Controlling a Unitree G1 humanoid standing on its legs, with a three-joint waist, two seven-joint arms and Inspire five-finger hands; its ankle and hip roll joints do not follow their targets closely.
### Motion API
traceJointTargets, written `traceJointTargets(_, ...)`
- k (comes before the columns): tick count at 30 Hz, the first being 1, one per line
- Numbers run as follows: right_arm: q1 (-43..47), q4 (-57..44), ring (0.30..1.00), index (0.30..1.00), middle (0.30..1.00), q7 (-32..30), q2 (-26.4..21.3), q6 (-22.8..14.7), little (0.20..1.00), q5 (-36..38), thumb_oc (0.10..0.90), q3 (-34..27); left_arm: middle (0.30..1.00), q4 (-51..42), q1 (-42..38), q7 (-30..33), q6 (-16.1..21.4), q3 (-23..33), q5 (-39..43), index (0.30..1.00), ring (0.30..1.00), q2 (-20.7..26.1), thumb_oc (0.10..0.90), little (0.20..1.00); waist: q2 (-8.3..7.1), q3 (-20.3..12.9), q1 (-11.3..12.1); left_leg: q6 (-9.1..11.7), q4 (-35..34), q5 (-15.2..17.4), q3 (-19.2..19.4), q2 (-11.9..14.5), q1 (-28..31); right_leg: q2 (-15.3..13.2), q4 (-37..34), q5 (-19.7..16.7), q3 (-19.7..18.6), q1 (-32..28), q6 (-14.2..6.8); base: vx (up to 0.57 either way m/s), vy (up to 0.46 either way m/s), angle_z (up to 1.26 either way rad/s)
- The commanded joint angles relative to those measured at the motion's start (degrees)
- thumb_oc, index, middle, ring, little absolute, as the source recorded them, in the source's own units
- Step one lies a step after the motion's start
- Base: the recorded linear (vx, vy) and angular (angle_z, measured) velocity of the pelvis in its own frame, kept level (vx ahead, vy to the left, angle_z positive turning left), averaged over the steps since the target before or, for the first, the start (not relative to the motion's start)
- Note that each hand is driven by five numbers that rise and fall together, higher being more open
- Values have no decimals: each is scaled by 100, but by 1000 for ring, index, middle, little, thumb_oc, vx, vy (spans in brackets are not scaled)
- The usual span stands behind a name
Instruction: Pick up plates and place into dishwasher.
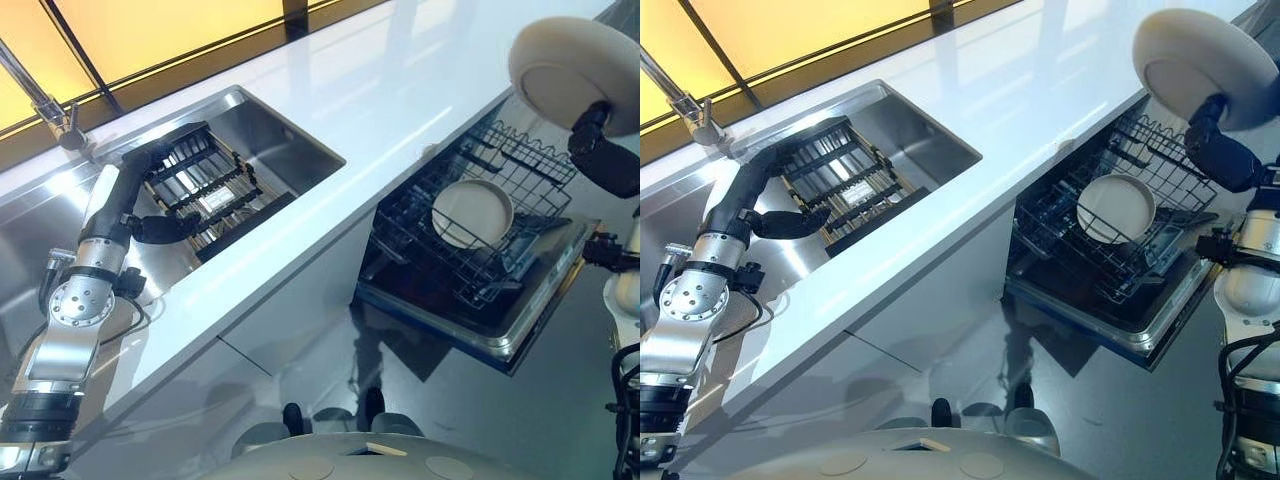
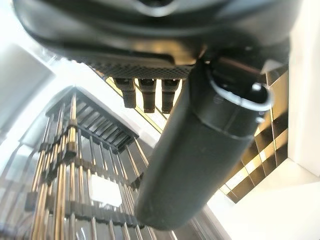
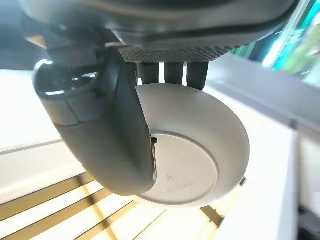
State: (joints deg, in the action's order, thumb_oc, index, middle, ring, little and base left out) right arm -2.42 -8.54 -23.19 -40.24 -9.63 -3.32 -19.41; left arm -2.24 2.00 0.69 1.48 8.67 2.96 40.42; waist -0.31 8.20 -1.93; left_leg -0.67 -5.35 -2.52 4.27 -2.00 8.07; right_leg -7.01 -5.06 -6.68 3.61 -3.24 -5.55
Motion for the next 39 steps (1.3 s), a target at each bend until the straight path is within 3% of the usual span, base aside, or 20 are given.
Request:
traceJointTargets(1,249,18,300,300,300,-64,-115,-296,200,128,100,-266,900,126,-203,333,659,715,237,900,900,190,800,900,-16,-541,-33,-15,111,344,48,-115,-152,370,601,646,103,-4,-119,-2,-12,-4)
traceJointTargets(9,60,477,300,300,300,430,177,-130,200,249,100,9,900,401,79,426,595,806,283,900,900,-78,800,900,-35,-447,-2,-21,113,347,29,-112,-154,356,655,654,156,24,-114,9,1,0)
traceJointTargets(23,334,1548,300,300,300,467,198,454,200,90,100,708,900,1128,88,768,690,610,322,900,900,-104,800,900,-46,-364,173,-21,93,396,-120,-133,-141,313,603,694,290,-33,-128,27,-3,1)
traceJointTargets(30,535,2123,300,300,300,166,238,778,200,-76,100,1011,900,934,-9,770,834,593,500,900,900,-50,800,900,-34,-311,310,-25,102,383,-181,-135,-160,290,641,712,380,-37,-129,15,-16,5)
traceJointTargets(39,834,3128,300,300,300,-350,288,1270,200,-167,100,1370,900,638,-103,661,752,478,619,900,900,65,800,900,70,-230,466,-28,118,373,-312,-149,-177,256,714,757,503,-41,-119,37,-23,13)
